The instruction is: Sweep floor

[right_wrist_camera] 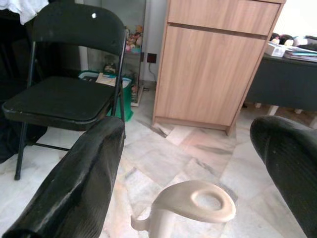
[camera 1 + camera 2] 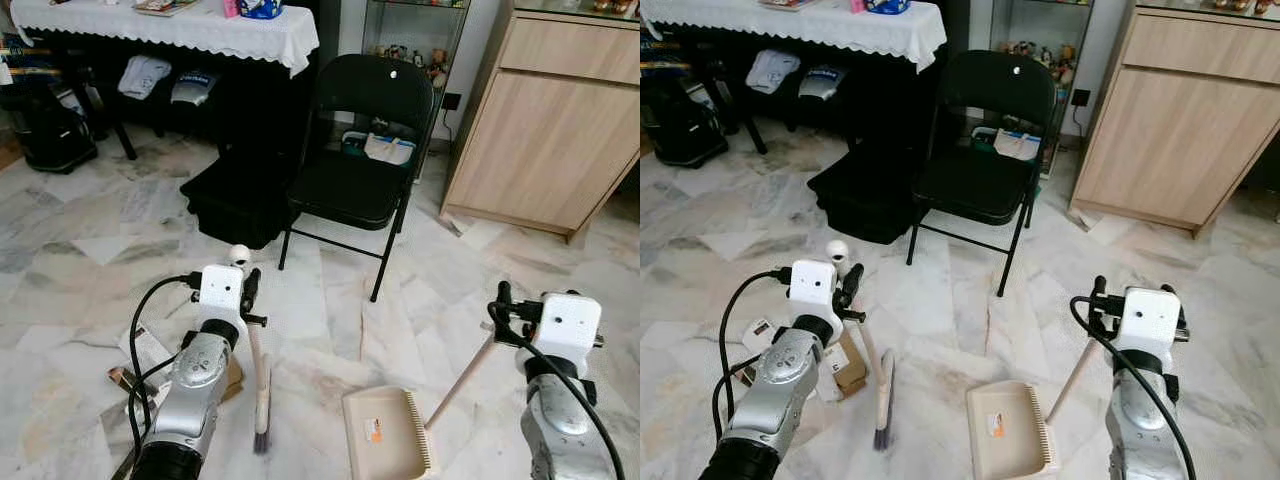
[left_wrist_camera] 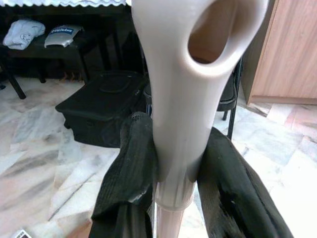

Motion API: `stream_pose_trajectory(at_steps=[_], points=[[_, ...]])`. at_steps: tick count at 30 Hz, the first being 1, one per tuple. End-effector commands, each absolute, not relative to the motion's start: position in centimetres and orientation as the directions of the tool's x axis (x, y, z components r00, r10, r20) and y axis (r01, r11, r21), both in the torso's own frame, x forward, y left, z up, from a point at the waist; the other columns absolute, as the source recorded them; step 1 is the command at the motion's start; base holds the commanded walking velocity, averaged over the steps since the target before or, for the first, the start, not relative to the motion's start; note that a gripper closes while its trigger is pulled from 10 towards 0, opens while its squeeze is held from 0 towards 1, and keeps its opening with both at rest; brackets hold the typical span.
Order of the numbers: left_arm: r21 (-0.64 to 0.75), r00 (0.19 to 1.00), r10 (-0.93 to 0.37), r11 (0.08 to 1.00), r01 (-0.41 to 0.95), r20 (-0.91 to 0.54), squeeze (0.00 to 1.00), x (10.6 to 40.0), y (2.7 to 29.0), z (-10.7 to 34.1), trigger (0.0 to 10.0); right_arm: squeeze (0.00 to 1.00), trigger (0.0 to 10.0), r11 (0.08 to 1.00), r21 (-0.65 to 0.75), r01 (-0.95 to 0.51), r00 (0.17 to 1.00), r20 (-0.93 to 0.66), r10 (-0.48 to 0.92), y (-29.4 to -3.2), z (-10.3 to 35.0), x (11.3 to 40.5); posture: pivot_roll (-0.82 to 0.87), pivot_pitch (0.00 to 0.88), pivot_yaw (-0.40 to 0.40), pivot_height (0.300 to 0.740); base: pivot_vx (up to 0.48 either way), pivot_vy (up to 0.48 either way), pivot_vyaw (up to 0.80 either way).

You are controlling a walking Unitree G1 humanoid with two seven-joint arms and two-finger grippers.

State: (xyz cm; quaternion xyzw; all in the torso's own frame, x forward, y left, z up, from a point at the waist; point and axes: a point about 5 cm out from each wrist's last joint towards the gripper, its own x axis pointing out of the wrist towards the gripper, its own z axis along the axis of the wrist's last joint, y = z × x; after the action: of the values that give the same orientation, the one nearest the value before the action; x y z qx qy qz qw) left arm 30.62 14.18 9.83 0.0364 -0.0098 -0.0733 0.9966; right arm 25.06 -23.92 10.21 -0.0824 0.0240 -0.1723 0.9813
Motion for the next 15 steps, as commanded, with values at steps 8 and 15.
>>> stream_pose_trajectory(at_steps=[8, 15], points=[[0.082, 0.984, -0.166, 0.984, 0.161, 0.059, 0.0, 30.9, 13.9, 10.6, 10.0, 0.0, 10.0, 0.962, -0.11, 0.249, 0.955, -0.135, -0.263, -23.3, 8.1, 25.5, 0.03, 0.0, -0.022, 0.74, 0.0, 0.0, 0.0], [0.077, 0.983, -0.171, 0.983, 0.166, 0.061, 0.0, 30.9, 13.7, 10.6, 10.0, 0.0, 10.0, 0.968, -0.159, 0.192, 0.952, -0.21, -0.224, -22.3, 6.2, 26.0, 0.04, 0.005, -0.026, 0.74, 0.0, 0.0, 0.0]])
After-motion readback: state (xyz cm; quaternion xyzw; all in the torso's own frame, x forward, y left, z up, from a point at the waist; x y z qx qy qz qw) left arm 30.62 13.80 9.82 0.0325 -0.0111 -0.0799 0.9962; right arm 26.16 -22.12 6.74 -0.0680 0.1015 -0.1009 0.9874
